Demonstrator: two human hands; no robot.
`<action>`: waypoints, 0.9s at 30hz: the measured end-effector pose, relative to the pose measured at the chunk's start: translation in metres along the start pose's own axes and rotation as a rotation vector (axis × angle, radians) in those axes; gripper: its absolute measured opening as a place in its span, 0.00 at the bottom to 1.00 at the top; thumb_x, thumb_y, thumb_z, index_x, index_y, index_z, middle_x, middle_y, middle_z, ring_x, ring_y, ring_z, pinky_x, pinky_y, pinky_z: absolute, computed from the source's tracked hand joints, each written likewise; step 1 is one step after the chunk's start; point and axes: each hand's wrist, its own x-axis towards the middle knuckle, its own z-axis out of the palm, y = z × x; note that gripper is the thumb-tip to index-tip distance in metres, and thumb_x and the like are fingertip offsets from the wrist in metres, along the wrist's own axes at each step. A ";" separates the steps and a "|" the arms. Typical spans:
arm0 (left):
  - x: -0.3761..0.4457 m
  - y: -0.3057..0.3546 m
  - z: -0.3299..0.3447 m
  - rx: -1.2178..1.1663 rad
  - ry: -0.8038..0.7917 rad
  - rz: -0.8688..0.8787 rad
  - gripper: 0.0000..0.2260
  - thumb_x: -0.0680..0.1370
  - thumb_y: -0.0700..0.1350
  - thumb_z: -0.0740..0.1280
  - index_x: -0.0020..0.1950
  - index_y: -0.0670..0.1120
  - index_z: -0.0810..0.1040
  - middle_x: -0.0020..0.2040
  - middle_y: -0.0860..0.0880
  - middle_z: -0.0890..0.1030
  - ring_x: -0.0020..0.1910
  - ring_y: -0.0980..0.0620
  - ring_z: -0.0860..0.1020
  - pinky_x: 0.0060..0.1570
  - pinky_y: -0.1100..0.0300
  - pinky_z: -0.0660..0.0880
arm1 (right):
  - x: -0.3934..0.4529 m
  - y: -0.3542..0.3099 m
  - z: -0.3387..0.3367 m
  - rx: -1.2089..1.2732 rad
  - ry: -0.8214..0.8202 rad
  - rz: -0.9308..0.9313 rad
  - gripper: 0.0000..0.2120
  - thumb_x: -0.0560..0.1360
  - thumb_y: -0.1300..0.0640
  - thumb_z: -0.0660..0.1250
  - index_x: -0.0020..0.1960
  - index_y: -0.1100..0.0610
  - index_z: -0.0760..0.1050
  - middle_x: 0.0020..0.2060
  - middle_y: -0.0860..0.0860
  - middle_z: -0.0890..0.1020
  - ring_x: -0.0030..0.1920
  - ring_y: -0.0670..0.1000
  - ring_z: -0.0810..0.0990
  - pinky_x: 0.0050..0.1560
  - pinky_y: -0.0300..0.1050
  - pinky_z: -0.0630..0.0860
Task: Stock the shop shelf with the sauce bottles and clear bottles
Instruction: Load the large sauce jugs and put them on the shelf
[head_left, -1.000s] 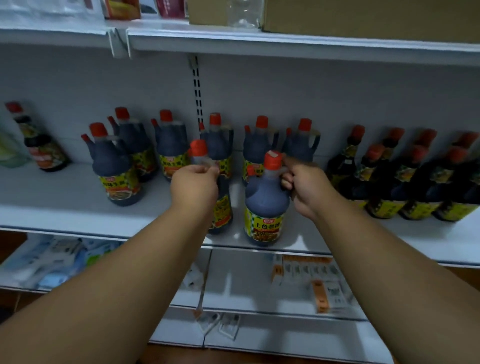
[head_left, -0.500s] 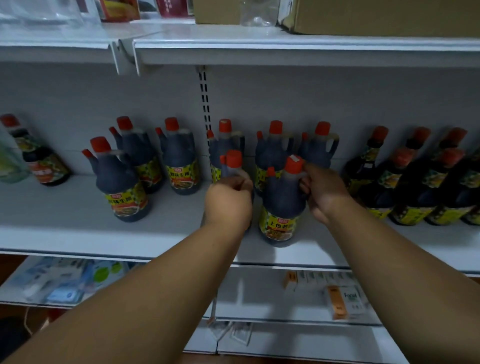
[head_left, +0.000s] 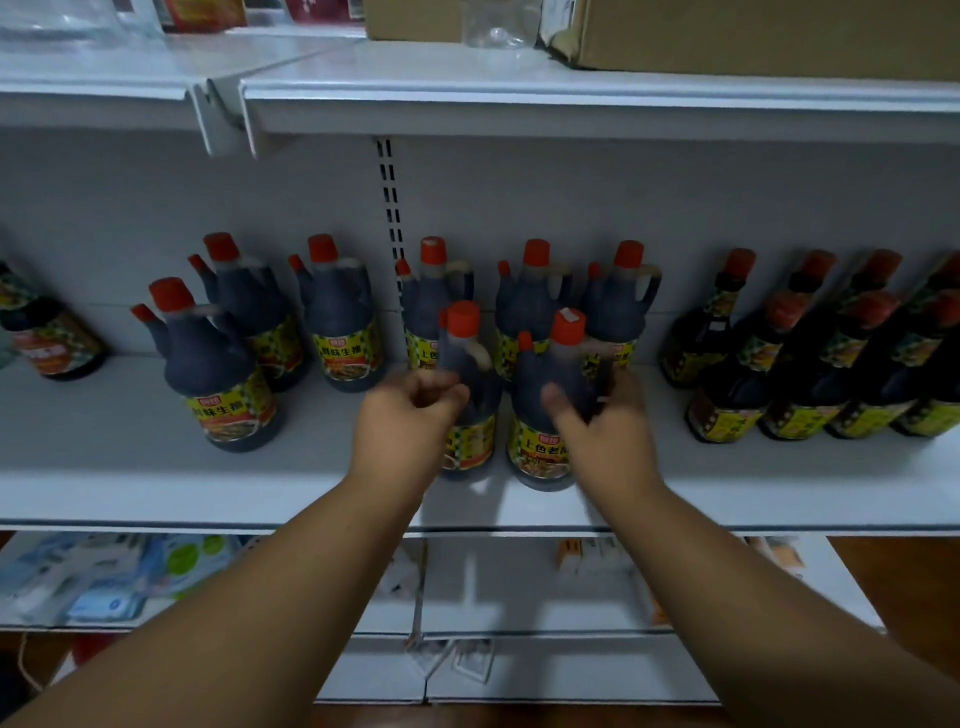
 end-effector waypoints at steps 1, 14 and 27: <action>0.001 -0.004 -0.002 0.007 0.021 0.000 0.05 0.73 0.42 0.74 0.43 0.52 0.81 0.40 0.52 0.84 0.43 0.53 0.82 0.49 0.52 0.80 | -0.004 0.007 0.003 -0.017 -0.024 0.007 0.37 0.65 0.37 0.75 0.65 0.55 0.68 0.58 0.54 0.78 0.56 0.54 0.79 0.54 0.48 0.77; 0.032 -0.038 -0.007 0.274 -0.276 0.137 0.36 0.65 0.40 0.79 0.69 0.52 0.68 0.54 0.59 0.77 0.50 0.62 0.77 0.45 0.74 0.72 | 0.011 0.010 0.006 -0.077 -0.168 -0.003 0.34 0.67 0.55 0.80 0.67 0.55 0.68 0.56 0.46 0.78 0.58 0.51 0.78 0.47 0.36 0.69; 0.030 -0.058 0.009 0.376 0.090 0.092 0.42 0.59 0.55 0.81 0.68 0.47 0.67 0.62 0.46 0.75 0.59 0.44 0.76 0.58 0.49 0.76 | 0.005 0.022 0.021 -0.127 -0.148 0.021 0.46 0.64 0.54 0.81 0.74 0.53 0.60 0.66 0.52 0.76 0.62 0.56 0.77 0.52 0.41 0.72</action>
